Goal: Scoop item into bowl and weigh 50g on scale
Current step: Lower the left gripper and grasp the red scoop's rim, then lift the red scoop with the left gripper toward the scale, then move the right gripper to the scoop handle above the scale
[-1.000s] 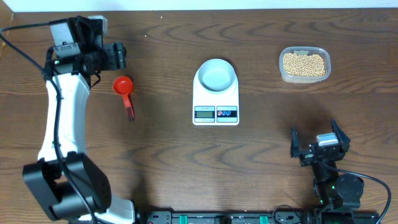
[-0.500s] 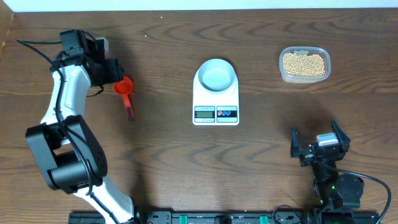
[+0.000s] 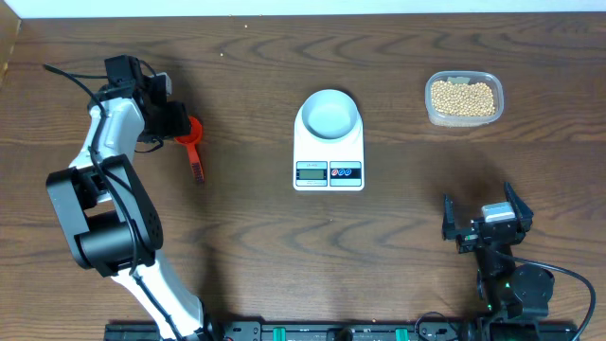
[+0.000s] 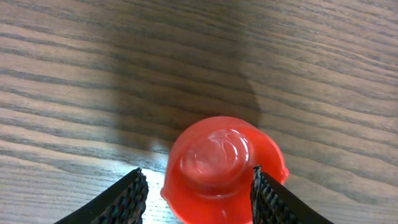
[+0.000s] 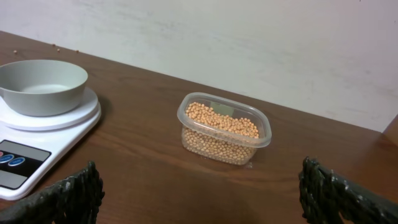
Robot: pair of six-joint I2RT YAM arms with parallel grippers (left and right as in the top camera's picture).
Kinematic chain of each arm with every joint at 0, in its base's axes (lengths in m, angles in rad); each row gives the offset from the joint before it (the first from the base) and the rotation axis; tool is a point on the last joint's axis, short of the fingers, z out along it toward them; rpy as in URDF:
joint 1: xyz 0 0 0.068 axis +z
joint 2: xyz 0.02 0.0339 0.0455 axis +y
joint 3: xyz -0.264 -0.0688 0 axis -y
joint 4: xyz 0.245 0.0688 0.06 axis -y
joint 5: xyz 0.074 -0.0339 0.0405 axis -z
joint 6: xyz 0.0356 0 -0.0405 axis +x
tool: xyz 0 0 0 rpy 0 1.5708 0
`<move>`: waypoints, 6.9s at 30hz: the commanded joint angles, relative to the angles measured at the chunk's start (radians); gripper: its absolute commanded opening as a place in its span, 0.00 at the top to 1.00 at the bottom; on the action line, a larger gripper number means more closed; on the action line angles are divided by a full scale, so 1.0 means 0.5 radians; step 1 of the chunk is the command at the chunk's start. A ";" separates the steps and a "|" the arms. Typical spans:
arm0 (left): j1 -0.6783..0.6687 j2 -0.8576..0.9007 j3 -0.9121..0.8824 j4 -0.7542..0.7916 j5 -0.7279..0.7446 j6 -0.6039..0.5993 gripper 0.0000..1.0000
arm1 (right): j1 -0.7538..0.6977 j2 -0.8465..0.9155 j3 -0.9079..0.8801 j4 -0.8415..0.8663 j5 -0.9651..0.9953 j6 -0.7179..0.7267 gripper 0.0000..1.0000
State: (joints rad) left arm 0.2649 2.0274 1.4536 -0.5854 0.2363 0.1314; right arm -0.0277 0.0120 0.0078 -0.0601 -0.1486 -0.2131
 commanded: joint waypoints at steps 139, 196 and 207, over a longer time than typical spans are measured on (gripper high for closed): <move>-0.412 -0.756 -0.053 0.159 0.469 -2.902 0.93 | 0.014 2.146 1.901 -0.519 -1.206 0.417 0.01; -0.727 -0.695 -0.053 0.173 0.243 -3.117 0.93 | 0.336 2.765 2.023 0.184 -1.248 1.128 0.08; -0.729 -0.696 -0.053 0.173 0.489 -3.117 0.93 | 0.429 3.109 2.023 1.006 -1.857 1.398 0.16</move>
State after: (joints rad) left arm -0.1001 1.6672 1.4292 -0.4976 0.4183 -1.4181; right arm 0.1608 1.5242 1.0050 0.3977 -0.9737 0.3965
